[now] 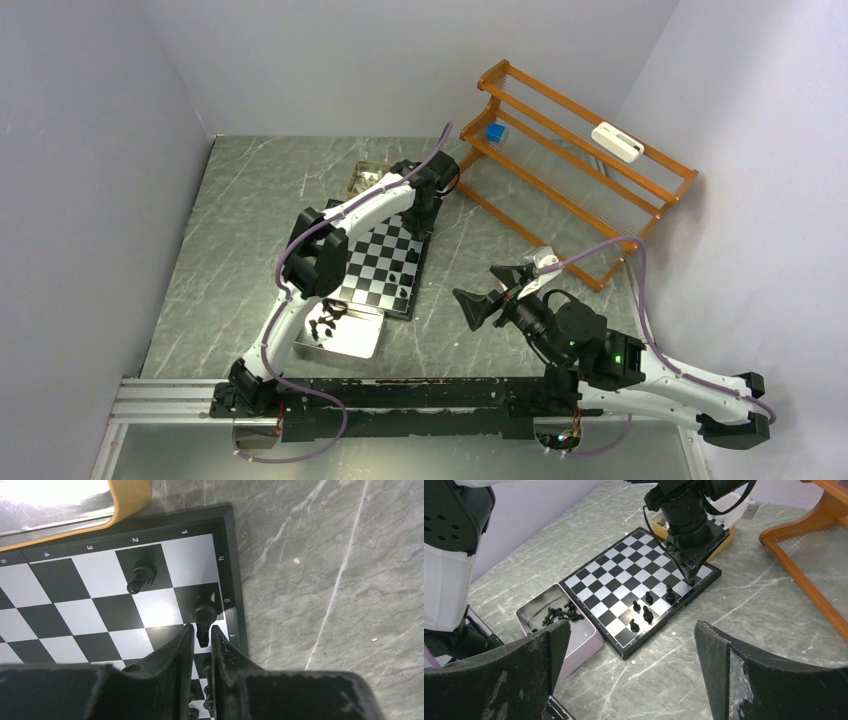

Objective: Set up the chess pieces on the board
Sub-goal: Place the chess piece on the chessboard.

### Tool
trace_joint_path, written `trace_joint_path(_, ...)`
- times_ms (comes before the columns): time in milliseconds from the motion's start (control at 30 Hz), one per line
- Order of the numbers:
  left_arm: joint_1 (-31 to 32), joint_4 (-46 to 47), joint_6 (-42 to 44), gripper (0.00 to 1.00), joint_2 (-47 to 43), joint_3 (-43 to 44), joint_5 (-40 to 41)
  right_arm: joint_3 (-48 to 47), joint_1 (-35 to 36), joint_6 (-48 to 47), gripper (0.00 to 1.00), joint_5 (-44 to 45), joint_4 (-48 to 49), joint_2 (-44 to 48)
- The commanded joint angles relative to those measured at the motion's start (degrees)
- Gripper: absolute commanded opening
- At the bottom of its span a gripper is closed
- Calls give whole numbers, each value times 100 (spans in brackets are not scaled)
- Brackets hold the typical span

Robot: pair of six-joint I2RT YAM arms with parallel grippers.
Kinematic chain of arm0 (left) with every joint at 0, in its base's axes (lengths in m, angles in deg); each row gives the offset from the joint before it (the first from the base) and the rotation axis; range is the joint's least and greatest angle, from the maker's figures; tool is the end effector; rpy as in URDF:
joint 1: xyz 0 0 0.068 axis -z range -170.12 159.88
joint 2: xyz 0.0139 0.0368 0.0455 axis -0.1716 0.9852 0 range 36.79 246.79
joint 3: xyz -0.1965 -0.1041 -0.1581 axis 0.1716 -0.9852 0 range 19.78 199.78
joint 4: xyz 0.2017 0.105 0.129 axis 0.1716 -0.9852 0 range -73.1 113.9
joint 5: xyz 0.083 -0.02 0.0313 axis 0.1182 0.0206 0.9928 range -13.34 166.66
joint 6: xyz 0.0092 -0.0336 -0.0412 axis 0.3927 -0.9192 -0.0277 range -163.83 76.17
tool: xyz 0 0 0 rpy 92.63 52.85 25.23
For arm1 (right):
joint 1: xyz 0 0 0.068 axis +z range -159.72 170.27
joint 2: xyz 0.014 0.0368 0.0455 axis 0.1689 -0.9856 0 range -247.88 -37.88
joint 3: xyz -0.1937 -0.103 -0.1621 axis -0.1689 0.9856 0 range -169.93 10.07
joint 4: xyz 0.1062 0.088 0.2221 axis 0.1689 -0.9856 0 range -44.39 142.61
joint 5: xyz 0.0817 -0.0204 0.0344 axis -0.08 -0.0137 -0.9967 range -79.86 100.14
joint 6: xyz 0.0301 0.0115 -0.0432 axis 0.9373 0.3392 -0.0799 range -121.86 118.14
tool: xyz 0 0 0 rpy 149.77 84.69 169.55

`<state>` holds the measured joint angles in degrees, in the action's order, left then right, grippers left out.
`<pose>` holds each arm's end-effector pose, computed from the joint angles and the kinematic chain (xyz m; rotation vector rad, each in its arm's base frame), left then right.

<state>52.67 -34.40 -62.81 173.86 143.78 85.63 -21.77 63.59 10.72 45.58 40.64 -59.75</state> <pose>0.3709 -0.3359 0.1928 0.5389 2.7304 -0.0468 0.0510 0.0984 0.3098 -0.3749 1.5965 0.6644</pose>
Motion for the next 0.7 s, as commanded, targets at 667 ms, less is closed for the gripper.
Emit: trace_joint_path(667,-113,299,180,18,104,169,1,-55,24,-159,100,74,266,-159)
